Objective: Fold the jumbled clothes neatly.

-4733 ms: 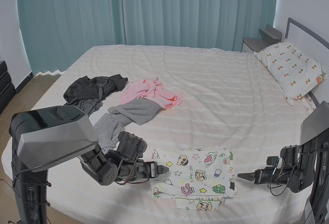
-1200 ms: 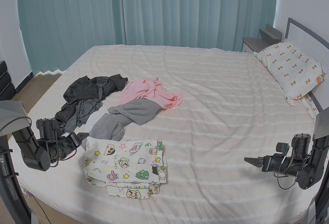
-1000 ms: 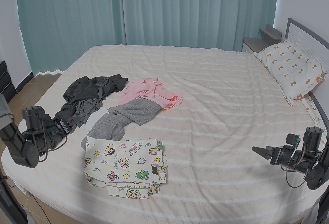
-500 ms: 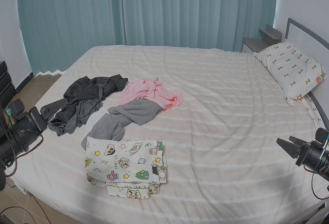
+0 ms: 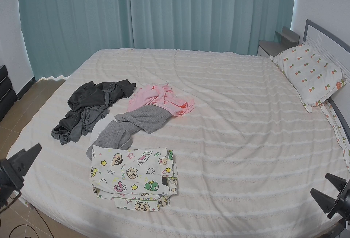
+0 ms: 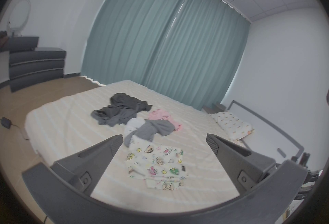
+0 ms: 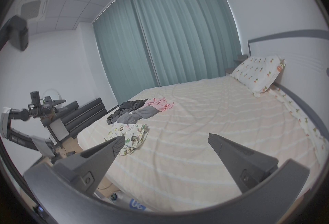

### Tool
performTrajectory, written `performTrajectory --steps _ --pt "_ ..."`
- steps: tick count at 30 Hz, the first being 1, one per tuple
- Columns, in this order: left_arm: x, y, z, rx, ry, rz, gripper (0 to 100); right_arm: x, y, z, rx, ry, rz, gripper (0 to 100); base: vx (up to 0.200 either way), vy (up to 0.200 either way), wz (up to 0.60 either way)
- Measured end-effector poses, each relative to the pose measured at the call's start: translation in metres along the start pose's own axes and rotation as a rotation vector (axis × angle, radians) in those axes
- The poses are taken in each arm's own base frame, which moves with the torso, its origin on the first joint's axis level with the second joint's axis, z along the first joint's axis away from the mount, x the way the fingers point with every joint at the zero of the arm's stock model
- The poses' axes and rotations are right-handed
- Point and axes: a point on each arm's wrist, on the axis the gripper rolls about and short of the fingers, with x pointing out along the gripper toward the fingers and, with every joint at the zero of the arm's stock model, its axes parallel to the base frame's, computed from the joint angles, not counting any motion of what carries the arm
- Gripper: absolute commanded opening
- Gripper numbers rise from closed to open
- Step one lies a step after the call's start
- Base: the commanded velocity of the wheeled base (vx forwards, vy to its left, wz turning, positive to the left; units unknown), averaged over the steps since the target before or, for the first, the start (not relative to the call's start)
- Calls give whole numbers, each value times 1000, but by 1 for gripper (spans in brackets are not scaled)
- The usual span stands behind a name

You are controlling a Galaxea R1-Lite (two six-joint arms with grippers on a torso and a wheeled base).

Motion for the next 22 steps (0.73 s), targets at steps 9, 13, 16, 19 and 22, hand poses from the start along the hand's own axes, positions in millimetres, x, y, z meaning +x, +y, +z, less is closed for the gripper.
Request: performTrajectory --steps 9,13,16,19,22 --pt "-55 11 -46 154 -150 170 100 -30 2 -28 -153 -121 -175 100 0 0 0" --pt "-53 20 -69 256 -191 201 100 -34 1 -35 -189 -160 -246 100 0 0 0" --pt "-49 26 -83 346 -192 207 100 -35 0 -40 -205 -170 -284 100 0 0 0" --pt "-47 27 -90 379 -180 147 100 -36 0 -42 -212 -178 -294 100 0 0 0" --pt "-47 25 -93 391 -152 19 100 -36 -1 -44 -208 -184 -295 100 0 0 0"
